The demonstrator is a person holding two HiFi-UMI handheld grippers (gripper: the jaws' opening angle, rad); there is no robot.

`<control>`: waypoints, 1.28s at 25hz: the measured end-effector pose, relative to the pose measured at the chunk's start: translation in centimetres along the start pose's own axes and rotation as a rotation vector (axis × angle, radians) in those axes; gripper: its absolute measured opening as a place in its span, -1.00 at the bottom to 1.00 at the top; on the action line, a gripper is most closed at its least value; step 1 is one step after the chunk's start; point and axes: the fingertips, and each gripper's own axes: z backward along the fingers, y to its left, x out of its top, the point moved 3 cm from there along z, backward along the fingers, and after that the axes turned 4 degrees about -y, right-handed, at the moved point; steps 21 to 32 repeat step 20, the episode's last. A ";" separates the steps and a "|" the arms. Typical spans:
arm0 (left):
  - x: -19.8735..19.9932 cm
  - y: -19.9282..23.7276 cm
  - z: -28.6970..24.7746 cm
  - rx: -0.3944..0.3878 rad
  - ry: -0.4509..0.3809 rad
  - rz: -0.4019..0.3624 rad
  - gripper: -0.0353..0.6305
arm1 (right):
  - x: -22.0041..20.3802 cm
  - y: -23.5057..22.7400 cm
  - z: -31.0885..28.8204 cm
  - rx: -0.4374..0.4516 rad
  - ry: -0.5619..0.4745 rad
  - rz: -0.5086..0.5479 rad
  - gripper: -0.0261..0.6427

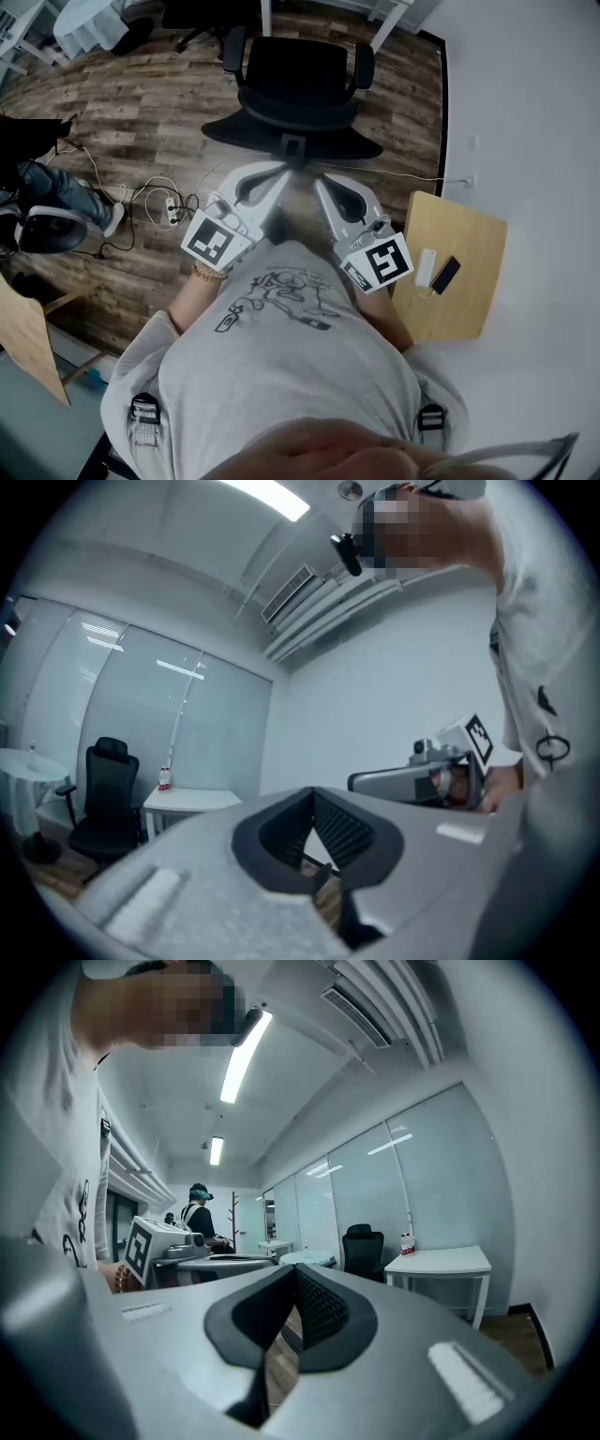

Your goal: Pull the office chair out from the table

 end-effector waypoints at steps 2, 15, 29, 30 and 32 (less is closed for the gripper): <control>0.1 -0.1 -0.1 -0.001 -0.001 -0.002 -0.88 | 0.0 0.0 0.0 -0.005 0.005 0.014 -0.90; 1.1 -0.9 -0.3 0.013 -0.008 -0.033 -0.88 | 0.5 -0.1 0.8 -0.003 0.001 0.063 -0.90; 1.5 -0.9 -0.3 0.008 -0.001 -0.041 -0.88 | 1.0 0.1 0.8 -0.006 -0.003 0.073 -0.90; 1.5 -0.9 -0.3 0.008 -0.001 -0.041 -0.88 | 1.0 0.1 0.8 -0.006 -0.003 0.073 -0.90; 1.5 -0.9 -0.3 0.008 -0.001 -0.041 -0.88 | 1.0 0.1 0.8 -0.006 -0.003 0.073 -0.90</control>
